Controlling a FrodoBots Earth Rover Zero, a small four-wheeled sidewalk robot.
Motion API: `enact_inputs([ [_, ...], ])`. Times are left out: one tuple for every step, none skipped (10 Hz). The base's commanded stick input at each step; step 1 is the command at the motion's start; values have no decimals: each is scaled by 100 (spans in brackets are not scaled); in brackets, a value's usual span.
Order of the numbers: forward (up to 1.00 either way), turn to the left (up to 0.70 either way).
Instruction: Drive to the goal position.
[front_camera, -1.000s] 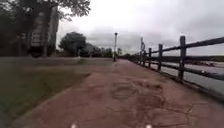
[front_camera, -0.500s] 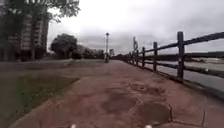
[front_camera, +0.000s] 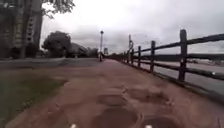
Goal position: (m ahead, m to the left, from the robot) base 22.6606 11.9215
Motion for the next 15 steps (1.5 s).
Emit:
enact_inputs([
  [84, 0],
  [84, 0],
  [84, 0],
  [84, 0],
  [84, 0],
  [84, 0],
  [84, 0],
  [84, 0],
  [84, 0],
  [84, 0],
  [84, -1],
  [84, -12],
  [84, -29],
  [84, -33],
  [84, -33],
])
